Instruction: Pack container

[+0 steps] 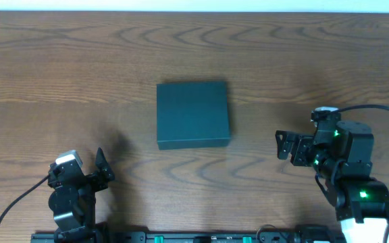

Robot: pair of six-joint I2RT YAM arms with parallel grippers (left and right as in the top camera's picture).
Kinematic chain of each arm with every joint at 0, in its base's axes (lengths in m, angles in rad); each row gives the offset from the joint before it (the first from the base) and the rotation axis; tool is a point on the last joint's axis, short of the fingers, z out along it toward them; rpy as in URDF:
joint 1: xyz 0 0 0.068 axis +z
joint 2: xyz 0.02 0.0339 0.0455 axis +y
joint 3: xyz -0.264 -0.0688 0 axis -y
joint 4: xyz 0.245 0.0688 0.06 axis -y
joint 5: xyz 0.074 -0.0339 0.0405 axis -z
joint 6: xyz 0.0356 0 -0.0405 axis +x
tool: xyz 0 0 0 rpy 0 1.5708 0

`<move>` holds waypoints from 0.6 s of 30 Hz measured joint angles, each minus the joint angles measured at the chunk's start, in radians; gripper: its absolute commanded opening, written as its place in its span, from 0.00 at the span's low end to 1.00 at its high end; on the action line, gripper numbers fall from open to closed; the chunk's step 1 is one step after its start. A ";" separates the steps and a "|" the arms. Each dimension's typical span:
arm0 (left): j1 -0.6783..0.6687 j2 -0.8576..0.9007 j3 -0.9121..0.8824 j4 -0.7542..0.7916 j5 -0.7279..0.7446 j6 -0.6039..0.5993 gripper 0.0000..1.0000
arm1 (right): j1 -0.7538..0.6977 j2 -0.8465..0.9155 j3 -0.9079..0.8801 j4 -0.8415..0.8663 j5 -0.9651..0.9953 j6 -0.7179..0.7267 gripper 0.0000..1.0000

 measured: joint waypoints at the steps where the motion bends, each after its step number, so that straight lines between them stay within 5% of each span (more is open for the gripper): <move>1: 0.000 0.000 0.000 0.000 0.000 0.000 0.95 | 0.000 0.000 0.000 0.000 0.000 0.000 0.99; 18: 0.000 0.000 0.000 0.000 0.000 0.000 0.95 | 0.000 -0.026 0.000 -0.018 0.024 -0.001 0.99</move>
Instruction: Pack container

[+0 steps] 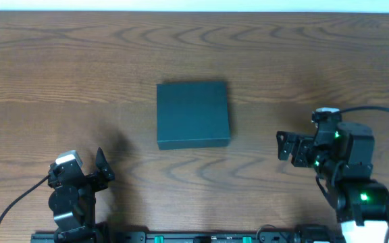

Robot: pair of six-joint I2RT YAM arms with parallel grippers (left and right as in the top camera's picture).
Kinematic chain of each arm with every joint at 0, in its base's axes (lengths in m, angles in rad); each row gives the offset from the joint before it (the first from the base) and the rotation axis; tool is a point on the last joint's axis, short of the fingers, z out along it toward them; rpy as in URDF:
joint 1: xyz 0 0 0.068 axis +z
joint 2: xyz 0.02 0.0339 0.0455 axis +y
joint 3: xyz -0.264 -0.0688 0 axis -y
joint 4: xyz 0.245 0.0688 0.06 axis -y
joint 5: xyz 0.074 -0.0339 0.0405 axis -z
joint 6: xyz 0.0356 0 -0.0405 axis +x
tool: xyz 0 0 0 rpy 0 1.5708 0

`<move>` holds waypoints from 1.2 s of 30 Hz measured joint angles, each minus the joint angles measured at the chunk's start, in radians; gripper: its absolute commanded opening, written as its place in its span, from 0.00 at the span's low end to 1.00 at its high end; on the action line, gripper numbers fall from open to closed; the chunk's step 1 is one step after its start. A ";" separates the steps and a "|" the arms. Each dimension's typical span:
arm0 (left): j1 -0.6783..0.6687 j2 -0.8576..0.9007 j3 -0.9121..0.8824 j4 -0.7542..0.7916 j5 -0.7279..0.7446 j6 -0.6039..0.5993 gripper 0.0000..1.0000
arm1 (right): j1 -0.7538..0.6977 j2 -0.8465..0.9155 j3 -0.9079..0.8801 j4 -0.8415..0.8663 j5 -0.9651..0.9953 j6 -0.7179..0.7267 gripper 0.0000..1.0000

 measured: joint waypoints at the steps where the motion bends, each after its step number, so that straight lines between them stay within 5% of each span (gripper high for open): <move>1: 0.000 0.000 0.000 0.000 0.000 0.000 0.95 | 0.000 -0.019 0.000 -0.010 0.013 -0.004 0.99; 7: 0.000 0.000 0.000 0.000 0.000 0.000 0.95 | 0.032 -0.225 -0.043 0.009 0.066 -0.090 0.99; 16: 0.000 0.000 -0.001 0.002 0.000 0.000 0.95 | 0.071 -0.536 -0.375 0.153 0.070 -0.155 0.99; 36: 0.000 0.000 -0.001 0.004 0.000 0.000 0.95 | 0.071 -0.767 -0.590 0.175 0.049 -0.161 0.99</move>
